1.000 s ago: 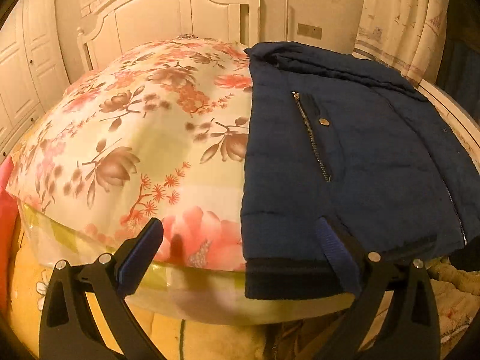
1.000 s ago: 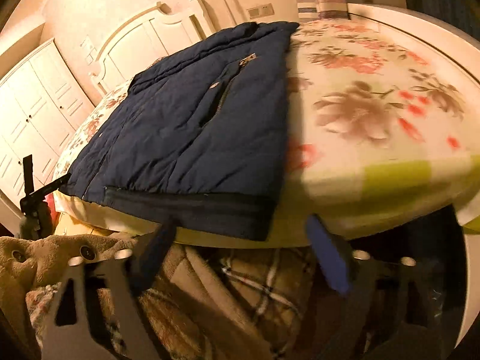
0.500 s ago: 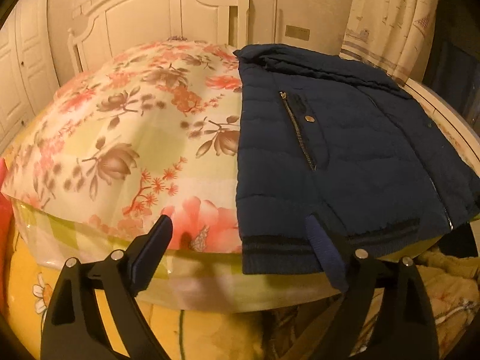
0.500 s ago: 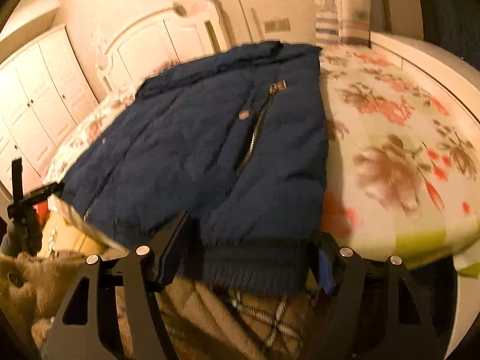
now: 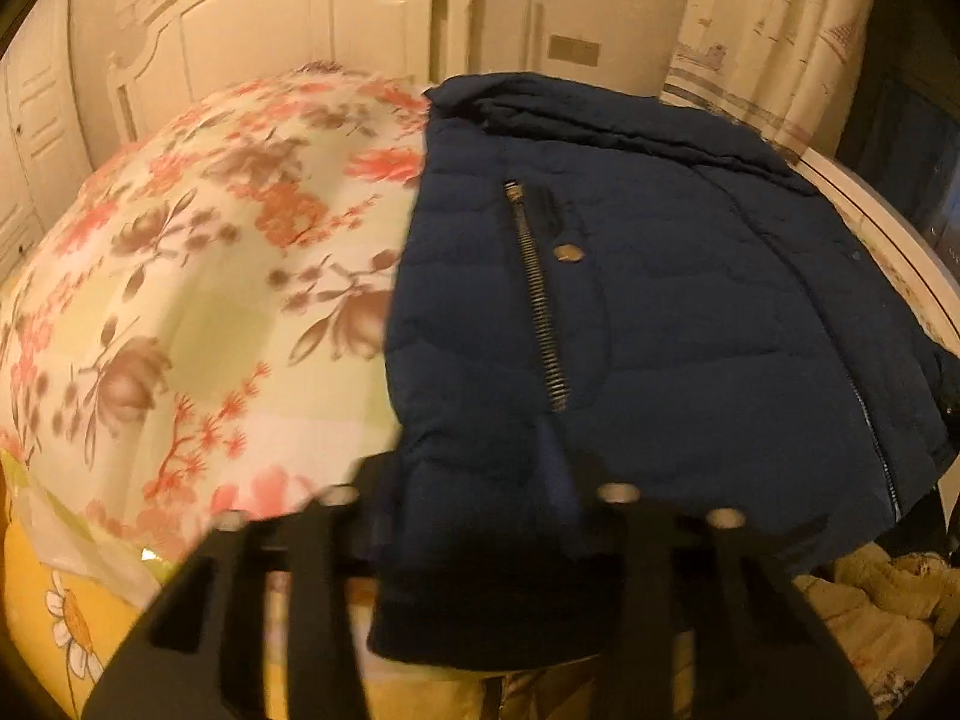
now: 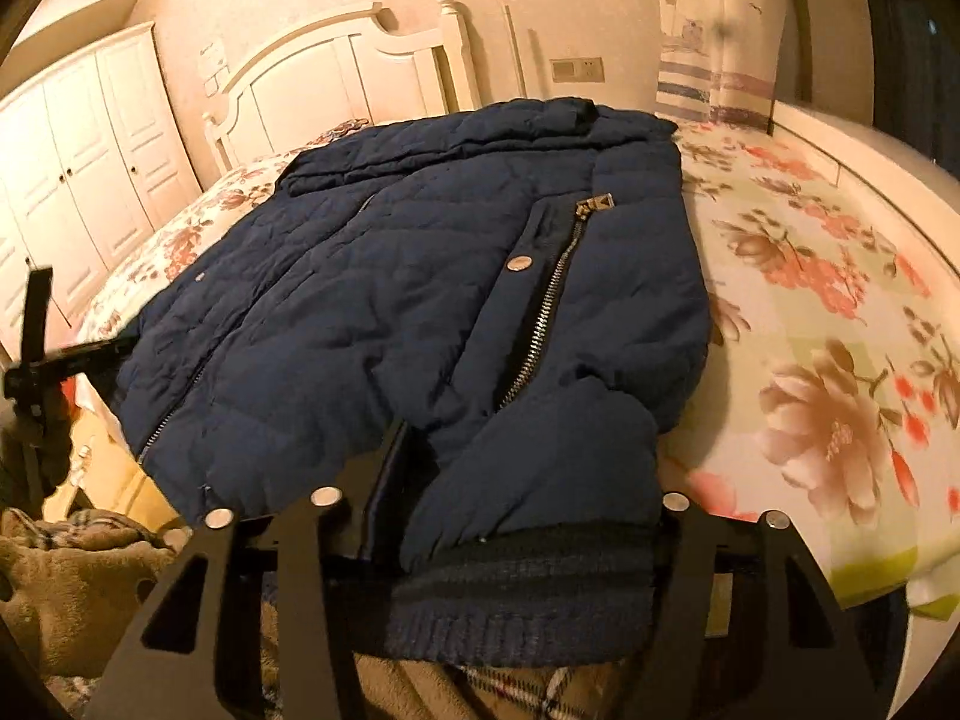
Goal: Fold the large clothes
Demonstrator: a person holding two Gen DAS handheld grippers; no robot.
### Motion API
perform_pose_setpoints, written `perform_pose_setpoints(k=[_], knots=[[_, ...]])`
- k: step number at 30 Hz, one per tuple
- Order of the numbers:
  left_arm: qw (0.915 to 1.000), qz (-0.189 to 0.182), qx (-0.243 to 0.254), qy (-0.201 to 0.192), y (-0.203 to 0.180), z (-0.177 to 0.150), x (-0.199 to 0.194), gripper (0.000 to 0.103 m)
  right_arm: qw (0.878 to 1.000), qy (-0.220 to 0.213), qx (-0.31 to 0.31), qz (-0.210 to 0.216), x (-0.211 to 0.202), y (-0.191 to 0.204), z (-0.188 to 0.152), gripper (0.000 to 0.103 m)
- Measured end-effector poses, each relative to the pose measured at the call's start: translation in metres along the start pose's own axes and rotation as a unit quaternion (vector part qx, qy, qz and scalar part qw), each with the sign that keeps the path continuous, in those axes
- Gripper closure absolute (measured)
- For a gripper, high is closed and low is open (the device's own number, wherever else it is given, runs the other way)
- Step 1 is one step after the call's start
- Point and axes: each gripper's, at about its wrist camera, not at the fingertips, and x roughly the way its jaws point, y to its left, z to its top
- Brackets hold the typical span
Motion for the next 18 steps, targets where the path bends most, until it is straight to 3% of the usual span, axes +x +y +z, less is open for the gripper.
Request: perform_pose_setpoints(k=[3, 8, 14, 18], knots=[[0.9996, 0.017, 0.018, -0.016, -0.012, 0.000, -0.005, 0.089, 1.000, -0.006, -0.007, -0.003, 0.000, 0.002, 0.001, 0.063], [0.9984, 0.012, 0.031, -0.045, -0.016, -0.007, -0.037, 0.090, 0.999, -0.036, 0.002, -0.009, -0.023, -0.005, -0.004, 0.080], [0.9927, -0.001, 0.066, -0.101, -0.037, -0.015, -0.122, 0.091, 0.997, -0.078, 0.009, -0.004, -0.087, 0.002, -0.016, 0.084], [0.9854, -0.026, 0.062, -0.156, -0.038, -0.014, -0.193, 0.090, 0.990, -0.139, 0.000, 0.014, -0.162, 0.026, -0.013, 0.084]])
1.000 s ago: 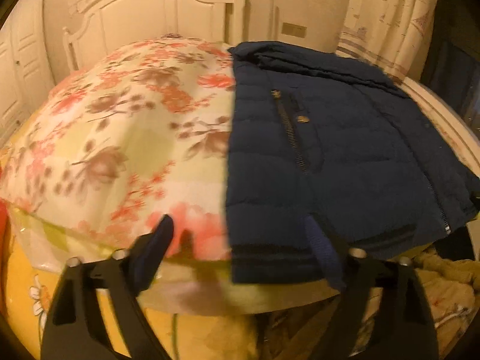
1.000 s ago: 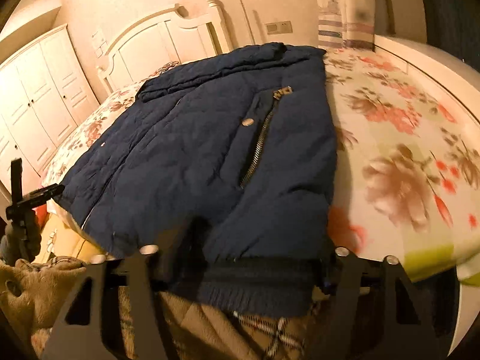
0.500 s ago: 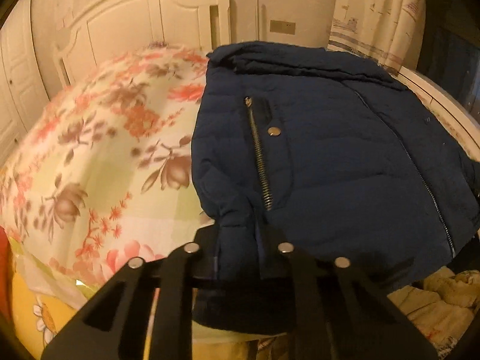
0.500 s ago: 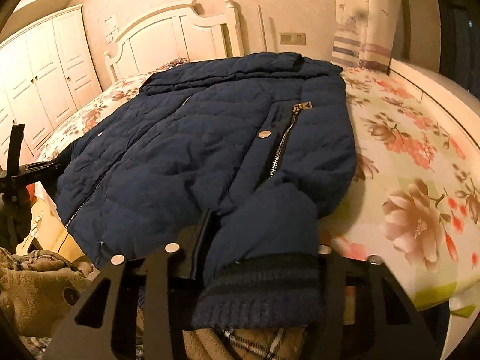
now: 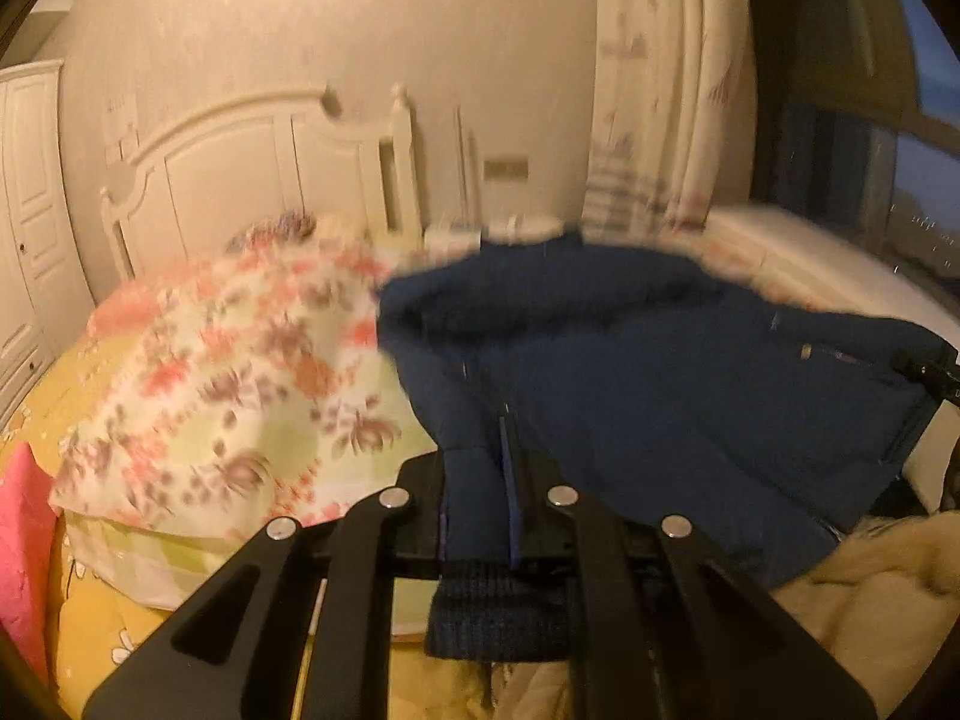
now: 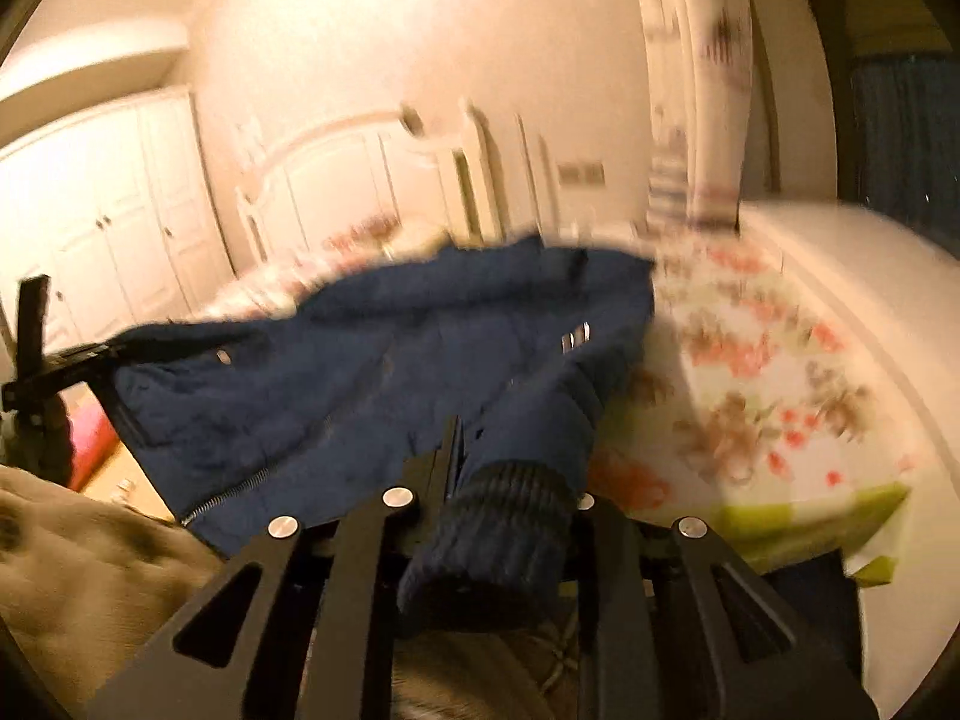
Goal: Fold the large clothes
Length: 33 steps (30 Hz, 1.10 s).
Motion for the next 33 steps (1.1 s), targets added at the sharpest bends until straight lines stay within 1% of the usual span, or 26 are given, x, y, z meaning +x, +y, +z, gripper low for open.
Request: perform_pose_setpoints(k=[2, 3, 5, 7, 8, 10, 11, 12, 14, 15, 16, 18, 19, 20, 21, 22, 23, 24, 25, 26, 27, 28, 29, 30, 31, 33], knots=[[0.9994, -0.014, -0.017, -0.027, 0.008, 0.011, -0.025, 0.090, 0.999, -0.030, -0.011, 0.001, -0.026, 0.008, 0.016, 0.084], [0.9989, -0.019, -0.025, -0.036, 0.012, 0.015, -0.031, 0.090, 0.999, -0.046, -0.015, 0.003, -0.037, 0.010, 0.025, 0.084], [0.9971, -0.030, -0.045, -0.054, 0.021, 0.025, -0.038, 0.089, 0.998, -0.065, -0.018, 0.010, -0.045, 0.011, 0.039, 0.084], [0.9947, -0.041, -0.077, -0.053, 0.036, 0.040, -0.024, 0.088, 0.997, -0.075, -0.029, 0.010, -0.035, 0.011, 0.056, 0.084], [0.9930, -0.049, -0.097, -0.048, 0.045, 0.052, -0.006, 0.086, 0.997, -0.072, -0.034, 0.010, -0.022, 0.009, 0.066, 0.084], [0.9910, -0.058, -0.116, -0.031, 0.055, 0.072, 0.030, 0.083, 0.998, -0.058, -0.023, 0.014, 0.018, -0.003, 0.091, 0.084], [0.9908, -0.056, -0.122, -0.020, 0.059, 0.084, 0.049, 0.082, 0.999, -0.040, -0.010, 0.023, 0.044, -0.011, 0.107, 0.084], [0.9902, -0.053, -0.129, -0.008, 0.062, 0.098, 0.075, 0.081, 0.999, -0.030, 0.001, 0.023, 0.063, -0.017, 0.118, 0.084], [0.9905, -0.034, -0.132, 0.014, 0.064, 0.120, 0.122, 0.081, 1.000, 0.007, 0.025, 0.014, 0.124, -0.032, 0.147, 0.083], [0.9878, -0.028, -0.148, 0.040, 0.066, 0.133, 0.159, 0.080, 0.999, 0.030, 0.032, 0.008, 0.155, -0.038, 0.159, 0.083], [0.9859, -0.029, -0.156, 0.054, 0.066, 0.136, 0.177, 0.079, 0.998, 0.043, 0.045, 0.007, 0.177, -0.045, 0.167, 0.083], [0.9783, -0.039, -0.176, 0.103, 0.072, 0.143, 0.234, 0.077, 0.992, 0.089, 0.089, 0.018, 0.234, -0.065, 0.174, 0.083], [0.9741, -0.045, -0.185, 0.122, 0.075, 0.144, 0.254, 0.076, 0.988, 0.107, 0.109, 0.025, 0.252, -0.072, 0.171, 0.083], [0.9661, -0.061, -0.200, 0.151, 0.081, 0.144, 0.283, 0.073, 0.982, 0.127, 0.132, 0.033, 0.273, -0.083, 0.170, 0.082], [0.9605, -0.073, -0.210, 0.167, 0.086, 0.142, 0.298, 0.068, 0.975, 0.148, 0.158, 0.044, 0.294, -0.096, 0.167, 0.080], [0.9530, -0.088, -0.225, 0.183, 0.093, 0.141, 0.314, 0.065, 0.967, 0.165, 0.185, 0.061, 0.313, -0.108, 0.162, 0.076], [0.9447, -0.105, -0.242, 0.195, 0.103, 0.139, 0.328, 0.048, 0.957, 0.175, 0.216, 0.084, 0.326, -0.120, 0.157, 0.060], [0.9364, -0.124, -0.260, 0.200, 0.114, 0.141, 0.342, 0.029, 0.945, 0.179, 0.251, 0.111, 0.335, -0.131, 0.153, 0.030], [0.9343, -0.121, -0.268, 0.201, 0.124, 0.143, 0.351, 0.027, 0.925, 0.174, 0.302, 0.152, 0.345, -0.147, 0.150, 0.017], [0.9339, -0.108, -0.274, 0.203, 0.136, 0.148, 0.359, 0.027, 0.909, 0.165, 0.338, 0.180, 0.352, -0.160, 0.148, 0.004], [0.9340, -0.100, -0.277, 0.202, 0.144, 0.151, 0.363, 0.027, 0.905, 0.162, 0.349, 0.183, 0.352, -0.165, 0.150, 0.004], [0.9365, -0.082, -0.278, 0.197, 0.153, 0.156, 0.367, 0.027, 0.910, 0.159, 0.345, 0.165, 0.354, -0.172, 0.156, 0.004], [0.9429, -0.056, -0.266, 0.192, 0.158, 0.161, 0.369, 0.027, 0.923, 0.159, 0.324, 0.136, 0.354, -0.174, 0.162, 0.004], [0.9484, -0.041, -0.251, 0.189, 0.158, 0.167, 0.369, 0.028, 0.935, 0.160, 0.297, 0.108, 0.354, -0.175, 0.168, 0.004], [0.9547, -0.028, -0.231, 0.185, 0.157, 0.171, 0.370, 0.028, 0.943, 0.160, 0.276, 0.094, 0.355, -0.175, 0.172, 0.004], [0.9653, -0.007, -0.193, 0.175, 0.148, 0.173, 0.369, 0.028, 0.951, 0.167, 0.247, 0.081, 0.360, -0.173, 0.174, 0.004]])
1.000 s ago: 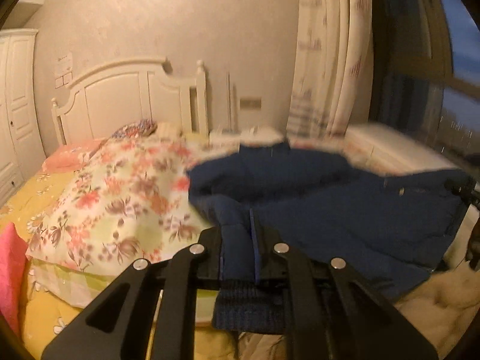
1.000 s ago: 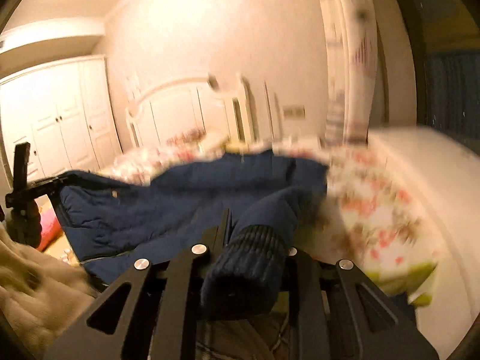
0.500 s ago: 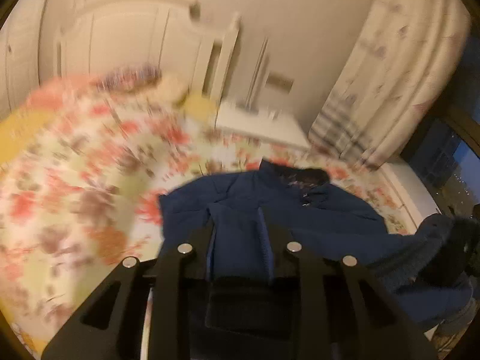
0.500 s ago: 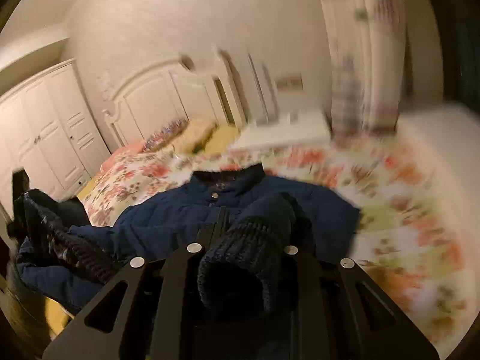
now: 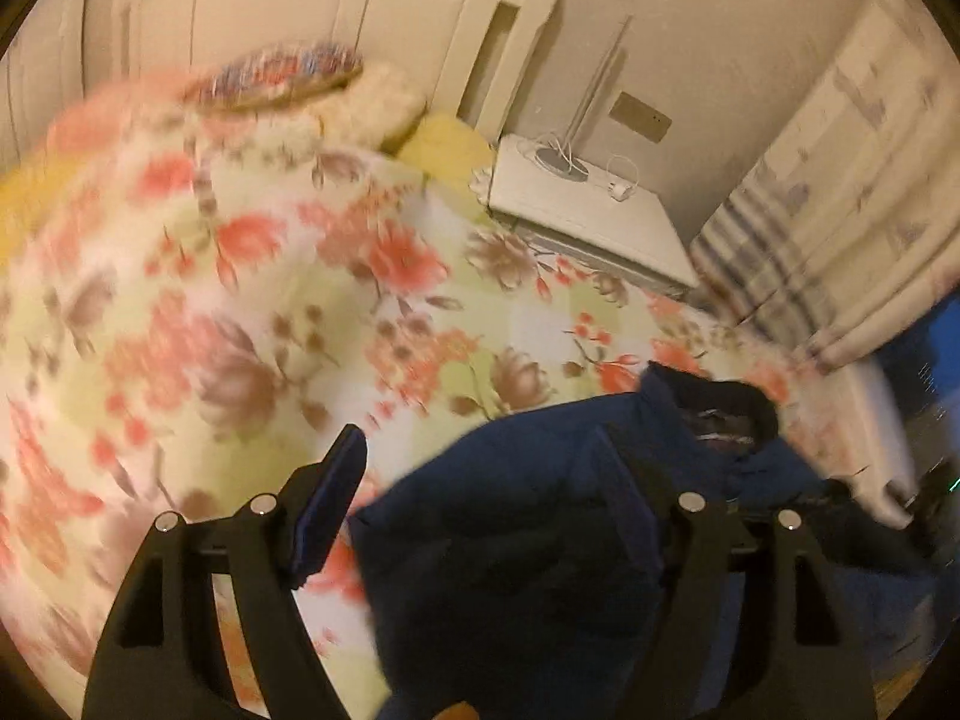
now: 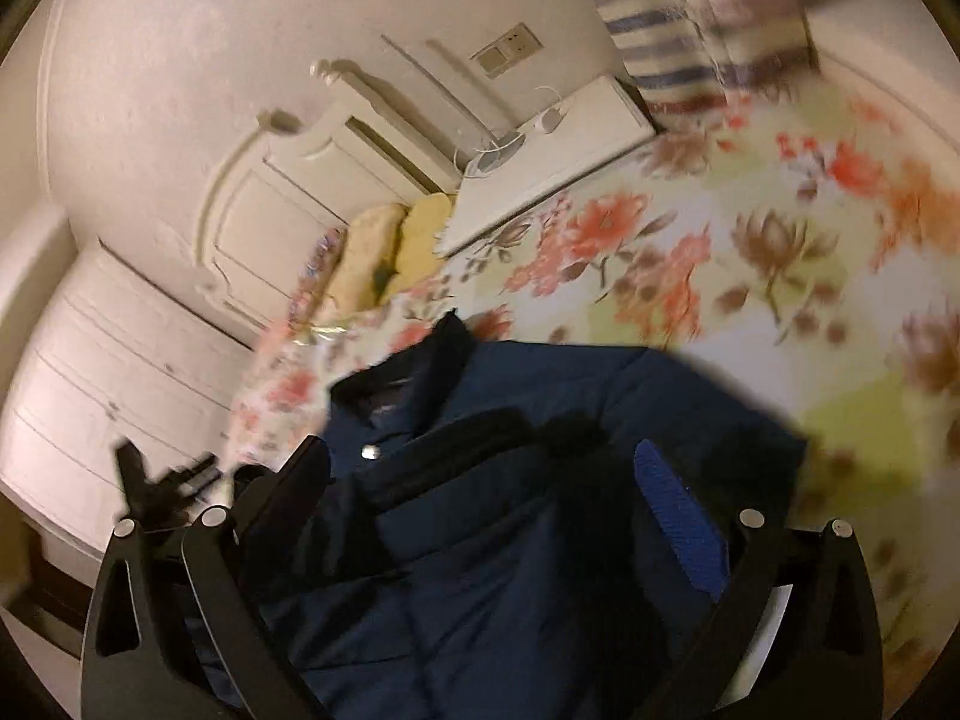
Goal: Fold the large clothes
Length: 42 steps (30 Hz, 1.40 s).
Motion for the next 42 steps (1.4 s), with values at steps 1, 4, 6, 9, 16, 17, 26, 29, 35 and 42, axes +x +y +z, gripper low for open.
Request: perform_pose_setpoints(k=[1, 4, 6, 9, 16, 17, 26, 29, 35, 42], knots=[[0.9998, 0.006, 0.019, -0.004, -0.005, -0.005, 0.000, 0.028, 1.000, 0.003, -0.009, -0.005, 0.003, -0.001, 0.001, 0.004], [0.9983, -0.029, 0.050, 0.014, -0.013, -0.023, 0.004, 0.027, 0.999, 0.010, -0.032, 0.012, 0.006, -0.004, -0.006, 0.004], [0.9954, -0.054, 0.072, 0.031, -0.015, -0.037, 0.009, 0.027, 0.997, 0.031, -0.059, 0.033, 0.009, -0.002, -0.014, 0.004], [0.9915, -0.060, 0.106, 0.046, -0.020, -0.049, 0.017, 0.027, 0.993, 0.062, -0.103, 0.011, 0.021, 0.005, -0.020, 0.004], [0.9817, -0.132, 0.105, 0.089, -0.027, -0.042, 0.035, 0.027, 0.979, 0.125, -0.163, 0.018, 0.051, 0.023, -0.022, 0.004], [0.9815, -0.131, 0.108, 0.089, -0.029, -0.042, 0.037, 0.027, 0.979, 0.124, -0.157, 0.021, 0.052, 0.021, -0.022, 0.004], [0.9765, -0.116, 0.162, 0.082, -0.062, -0.052, 0.049, 0.035, 0.984, 0.102, -0.147, 0.020, 0.049, 0.017, -0.027, 0.010], [0.9764, -0.107, 0.177, 0.063, -0.068, -0.056, 0.043, 0.043, 0.985, 0.090, -0.148, 0.015, 0.046, 0.019, -0.027, 0.015], [0.9792, -0.076, 0.188, 0.007, -0.067, -0.066, 0.027, 0.081, 0.983, 0.045, -0.177, -0.001, 0.033, 0.027, -0.034, 0.046], [0.9752, -0.012, 0.187, -0.118, -0.064, -0.099, -0.042, 0.089, 0.963, -0.055, -0.252, -0.071, -0.024, 0.058, -0.067, 0.081]])
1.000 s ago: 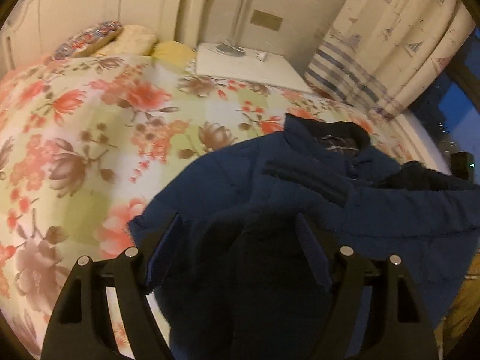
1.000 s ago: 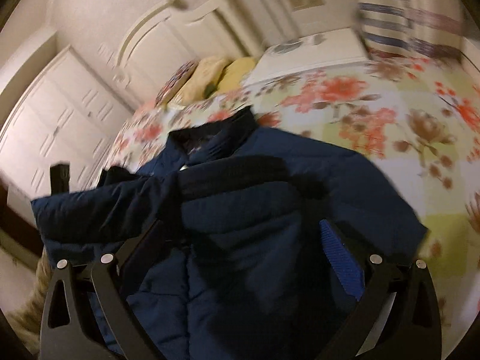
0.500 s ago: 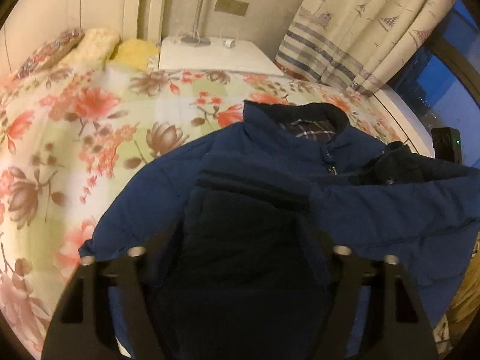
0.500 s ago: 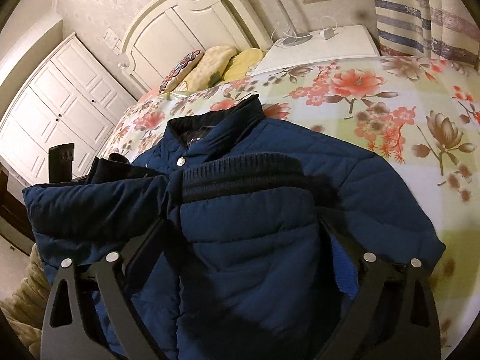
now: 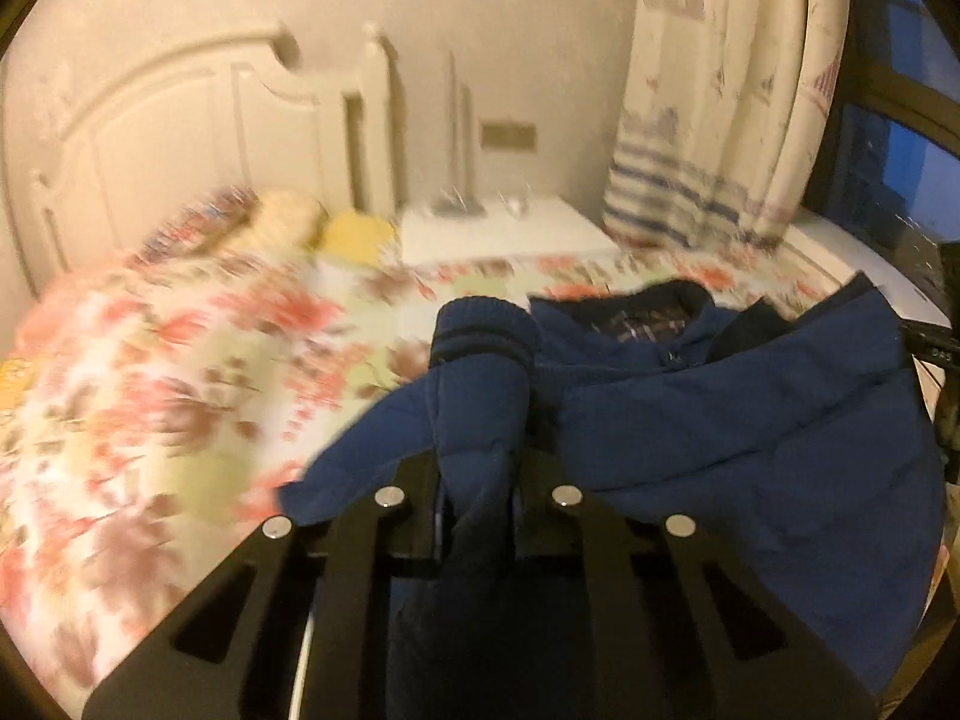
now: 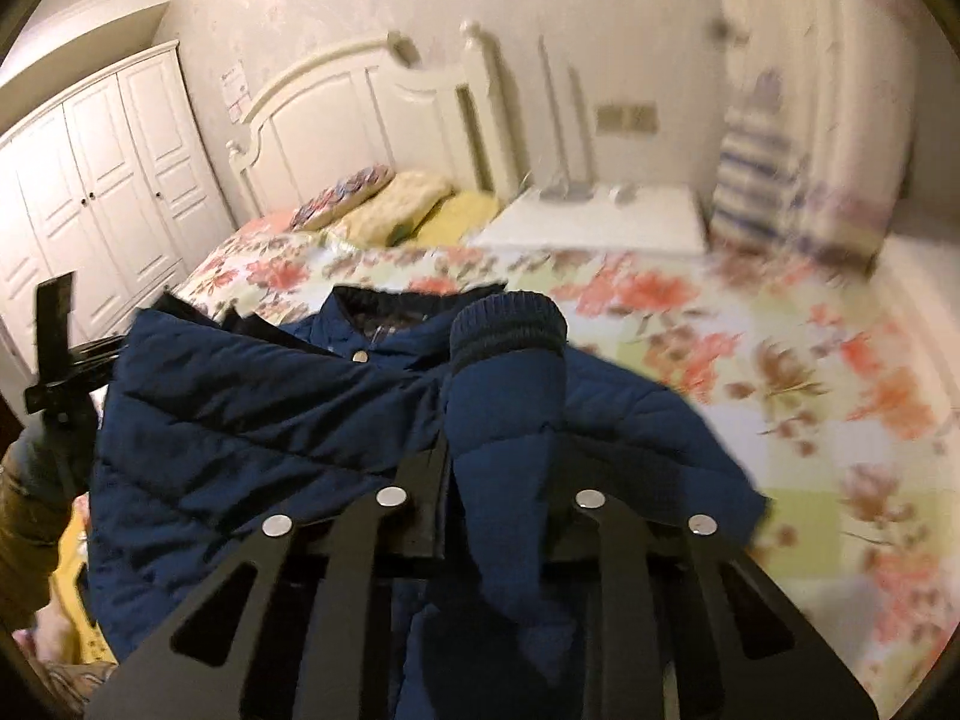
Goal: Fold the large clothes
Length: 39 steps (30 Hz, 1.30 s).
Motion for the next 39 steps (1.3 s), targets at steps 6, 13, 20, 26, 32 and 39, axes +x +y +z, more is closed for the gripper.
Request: perform_pose_setpoints(k=[6, 13, 20, 26, 32, 39], knots=[[0.9936, -0.035, -0.098, -0.044, 0.052, 0.017, -0.062, 0.088, 0.997, -0.074, 0.027, -0.008, -0.063, -0.008, 0.013, 0.084], [0.9907, -0.022, -0.131, -0.032, 0.061, 0.105, -0.040, 0.086, 0.992, -0.112, 0.052, -0.039, -0.062, -0.009, 0.097, 0.084], [0.9862, 0.016, -0.148, 0.072, 0.059, 0.099, 0.087, 0.085, 0.989, 0.007, 0.112, -0.095, 0.061, -0.057, 0.094, 0.084], [0.9801, 0.025, -0.163, 0.109, 0.070, 0.046, 0.148, 0.079, 0.980, 0.050, 0.178, -0.071, 0.112, -0.094, 0.047, 0.083], [0.9764, 0.031, -0.183, 0.110, 0.078, 0.039, 0.152, 0.055, 0.974, 0.072, 0.199, -0.084, 0.122, -0.100, 0.036, 0.076], [0.9767, -0.009, -0.211, 0.035, 0.103, 0.036, 0.070, 0.019, 0.972, 0.054, 0.227, -0.006, 0.072, -0.113, 0.026, 0.014]])
